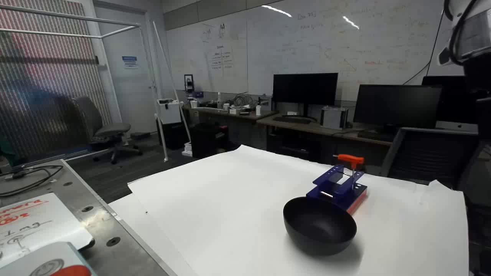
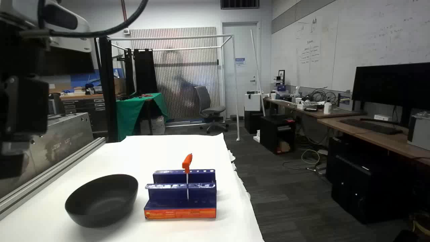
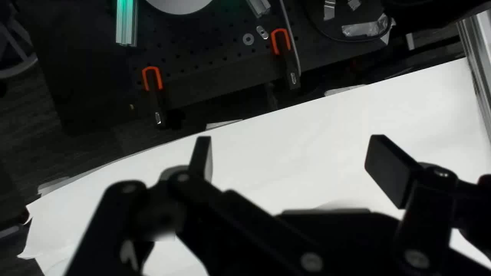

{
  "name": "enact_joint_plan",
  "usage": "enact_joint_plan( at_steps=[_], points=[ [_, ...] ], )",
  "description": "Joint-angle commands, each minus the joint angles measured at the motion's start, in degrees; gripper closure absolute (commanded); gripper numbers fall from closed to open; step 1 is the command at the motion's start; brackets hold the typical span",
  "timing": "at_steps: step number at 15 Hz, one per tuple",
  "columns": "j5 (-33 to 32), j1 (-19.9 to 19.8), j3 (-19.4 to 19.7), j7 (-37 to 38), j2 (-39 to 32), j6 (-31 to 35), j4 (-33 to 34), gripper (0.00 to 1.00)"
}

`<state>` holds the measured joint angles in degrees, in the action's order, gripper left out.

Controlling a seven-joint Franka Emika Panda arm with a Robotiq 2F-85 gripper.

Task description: Remove the wrench from the tool box and and put it inside the black bowl

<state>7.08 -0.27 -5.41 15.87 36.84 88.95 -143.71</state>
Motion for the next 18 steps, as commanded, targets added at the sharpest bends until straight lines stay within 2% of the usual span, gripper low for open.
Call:
enact_joint_plan(
  at_steps=[1,9,12,18],
  points=[
    [0.1,-0.2,-0.2,-0.1,0.0,0.0,0.2,0.0],
    [0.1,-0.2,-0.2,-0.1,0.2,0.0,0.7,0.0],
    [-0.6,-0.8,0.6,-0.9,-4.2,2.0,6.9,0.0],
    [-1.3,-1.1,1.4,-1.4,-20.0,0.4,25.1,0.0]
  ],
)
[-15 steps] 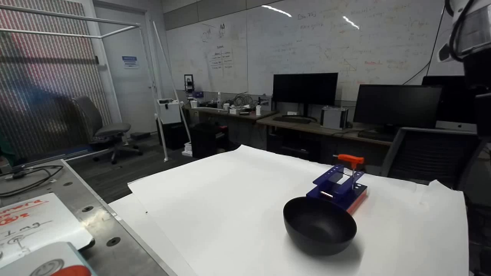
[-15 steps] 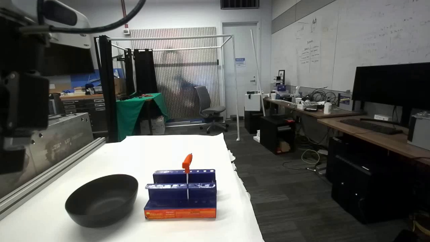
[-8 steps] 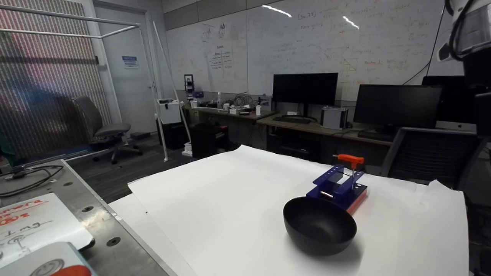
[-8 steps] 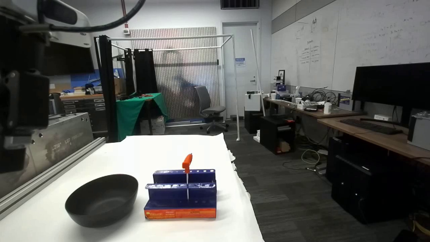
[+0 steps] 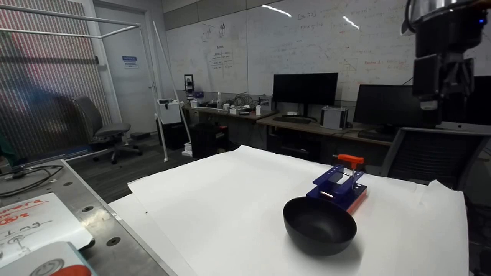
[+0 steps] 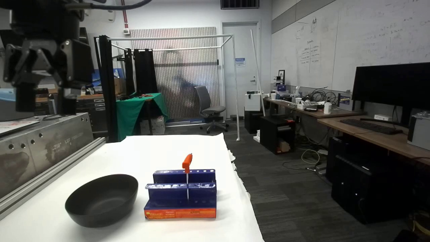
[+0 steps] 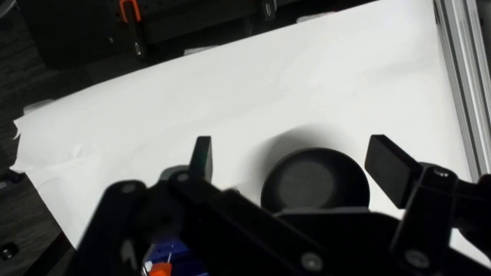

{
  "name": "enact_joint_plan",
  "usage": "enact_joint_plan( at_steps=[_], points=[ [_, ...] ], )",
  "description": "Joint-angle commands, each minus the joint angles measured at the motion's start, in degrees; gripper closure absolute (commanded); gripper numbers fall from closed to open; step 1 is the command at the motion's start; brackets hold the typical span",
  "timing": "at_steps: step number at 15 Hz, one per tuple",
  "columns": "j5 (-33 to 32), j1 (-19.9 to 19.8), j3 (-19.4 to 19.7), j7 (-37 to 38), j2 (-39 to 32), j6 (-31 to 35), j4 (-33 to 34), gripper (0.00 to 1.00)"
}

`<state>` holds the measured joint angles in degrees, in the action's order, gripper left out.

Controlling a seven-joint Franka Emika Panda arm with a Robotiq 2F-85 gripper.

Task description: Remove the wrench from the tool box and and put it inside the black bowl

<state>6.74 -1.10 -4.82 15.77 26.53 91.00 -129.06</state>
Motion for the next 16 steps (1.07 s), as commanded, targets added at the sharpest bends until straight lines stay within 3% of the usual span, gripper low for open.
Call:
enact_joint_plan(
  at_steps=[1,9,16],
  points=[
    [-1.0,-0.3,1.1,-1.4,-12.2,-1.2,12.7,0.0],
    [1.5,-2.6,7.3,-5.0,-32.0,1.6,26.1,0.0],
    [4.2,-6.1,10.6,-7.5,-41.6,5.4,29.3,0.0]
  ],
)
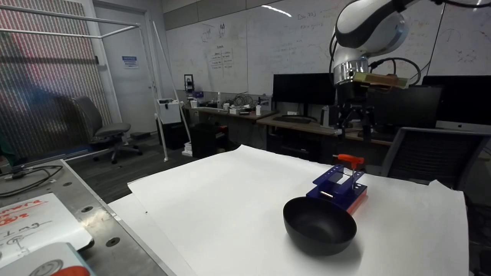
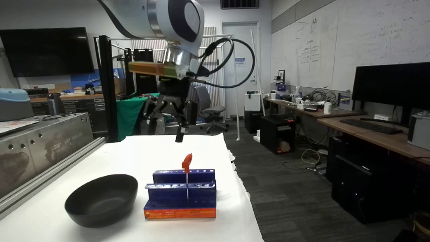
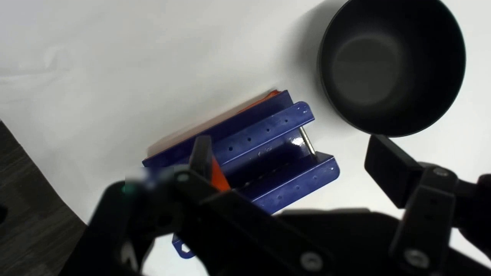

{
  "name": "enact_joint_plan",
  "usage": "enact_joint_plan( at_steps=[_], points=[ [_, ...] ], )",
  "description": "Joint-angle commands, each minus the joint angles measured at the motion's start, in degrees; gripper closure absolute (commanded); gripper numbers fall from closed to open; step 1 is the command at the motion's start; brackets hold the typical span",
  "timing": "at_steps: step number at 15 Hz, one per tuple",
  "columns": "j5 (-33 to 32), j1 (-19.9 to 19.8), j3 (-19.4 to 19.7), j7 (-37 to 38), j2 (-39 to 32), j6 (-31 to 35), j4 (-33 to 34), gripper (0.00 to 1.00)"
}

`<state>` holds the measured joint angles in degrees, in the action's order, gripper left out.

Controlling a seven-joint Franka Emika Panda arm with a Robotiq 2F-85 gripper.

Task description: Remove the wrench from the tool box and and put it inside the black bowl

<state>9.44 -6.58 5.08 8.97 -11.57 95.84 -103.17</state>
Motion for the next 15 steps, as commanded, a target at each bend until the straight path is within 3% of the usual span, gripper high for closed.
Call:
enact_joint_plan(
  at_steps=[1,13,14,15],
  points=[
    [1.2,-0.7,0.8,0.0,-4.5,1.5,3.6,0.0],
    [0.8,-1.5,1.7,2.7,-9.5,4.7,5.3,0.0],
    [0.7,-1.5,1.7,2.8,-9.5,4.8,5.2,0.25],
    [0.7,-1.6,1.7,2.8,-9.4,5.1,5.1,0.25]
  ],
)
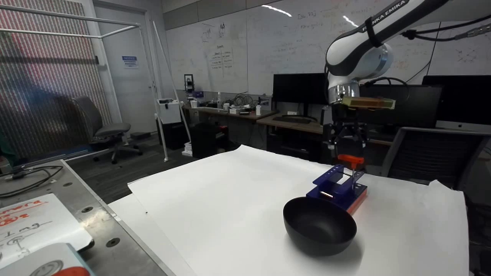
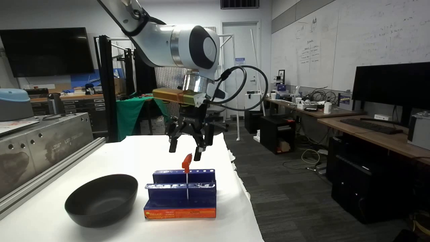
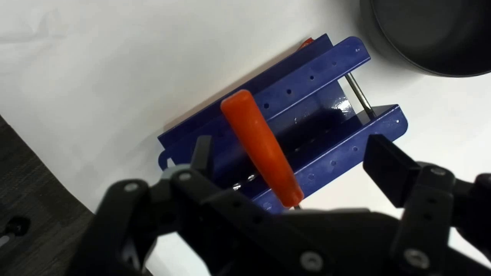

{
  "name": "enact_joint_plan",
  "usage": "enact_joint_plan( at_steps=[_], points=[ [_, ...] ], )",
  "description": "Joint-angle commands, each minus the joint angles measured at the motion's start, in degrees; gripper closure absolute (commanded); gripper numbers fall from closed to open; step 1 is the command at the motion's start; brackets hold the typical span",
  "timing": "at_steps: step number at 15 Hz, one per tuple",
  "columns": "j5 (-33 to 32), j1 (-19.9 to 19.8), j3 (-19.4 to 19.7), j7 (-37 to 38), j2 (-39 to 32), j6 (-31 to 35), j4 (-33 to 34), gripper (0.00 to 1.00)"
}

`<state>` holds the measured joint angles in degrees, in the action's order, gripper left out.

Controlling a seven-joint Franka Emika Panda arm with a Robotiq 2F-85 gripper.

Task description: Remove the wrench from the tool box and and put it inside the black bowl

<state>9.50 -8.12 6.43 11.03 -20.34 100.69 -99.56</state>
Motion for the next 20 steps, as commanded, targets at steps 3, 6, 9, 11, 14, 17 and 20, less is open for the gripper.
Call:
enact_joint_plan(
  at_steps=[3,6,9,11,14,17,20],
  points=[
    [0.6,-0.1,0.4,0.5,-0.5,0.1,1.2,0.49],
    [0.9,-0.3,0.4,0.2,-0.5,-0.2,1.1,0.73],
    [1.4,-0.9,0.6,-0.3,-0.9,-1.0,1.2,0.89],
    [2.0,-1.3,0.6,-0.5,-0.8,-1.4,1.2,0.86],
    [2.9,-1.6,0.5,-0.3,0.0,-1.6,1.0,0.86],
    [1.8,-1.1,0.6,0.9,2.9,-5.1,1.2,0.86],
    [1.2,-0.4,0.6,2.2,6.8,-9.9,2.4,0.87]
  ],
)
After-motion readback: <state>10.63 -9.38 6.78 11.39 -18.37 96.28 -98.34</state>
